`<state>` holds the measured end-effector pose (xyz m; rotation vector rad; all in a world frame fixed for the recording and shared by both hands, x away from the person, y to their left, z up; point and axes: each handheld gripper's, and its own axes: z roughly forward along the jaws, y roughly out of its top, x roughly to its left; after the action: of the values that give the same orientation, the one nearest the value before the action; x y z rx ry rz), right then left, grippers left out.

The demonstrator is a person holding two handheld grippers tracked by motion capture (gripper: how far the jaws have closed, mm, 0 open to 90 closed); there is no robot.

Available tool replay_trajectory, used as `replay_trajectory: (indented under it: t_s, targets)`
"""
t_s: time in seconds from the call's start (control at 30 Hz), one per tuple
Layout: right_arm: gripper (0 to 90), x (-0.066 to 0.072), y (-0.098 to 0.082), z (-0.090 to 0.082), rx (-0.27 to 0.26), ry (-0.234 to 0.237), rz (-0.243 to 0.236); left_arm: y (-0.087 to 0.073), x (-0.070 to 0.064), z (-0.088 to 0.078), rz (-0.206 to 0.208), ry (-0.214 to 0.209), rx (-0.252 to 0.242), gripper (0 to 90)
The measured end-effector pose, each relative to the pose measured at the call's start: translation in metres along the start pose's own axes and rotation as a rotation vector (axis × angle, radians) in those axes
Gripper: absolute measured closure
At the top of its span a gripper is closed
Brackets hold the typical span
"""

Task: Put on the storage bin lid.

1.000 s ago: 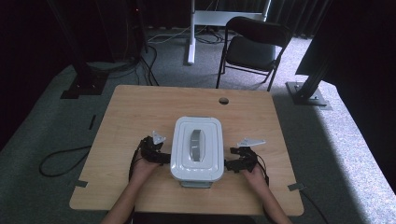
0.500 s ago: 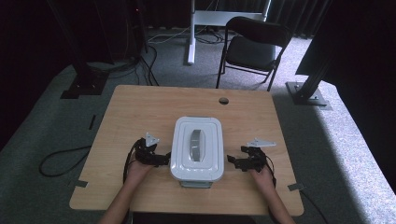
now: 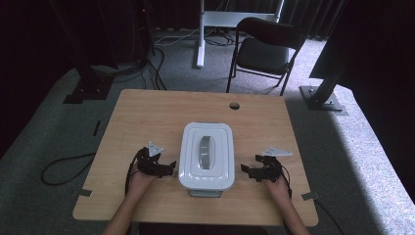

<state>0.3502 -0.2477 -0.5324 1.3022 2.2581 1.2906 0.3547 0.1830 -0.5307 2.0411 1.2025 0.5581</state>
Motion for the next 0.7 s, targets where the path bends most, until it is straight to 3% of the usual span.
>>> replay_trajectory:
  t_s: [0.7]
  targets:
    - [13.0, -0.01, -0.013, -0.025, -0.042, -0.1, 0.015, -0.038, 0.033, -0.029, -0.088, 0.07, 0.012, 0.7]
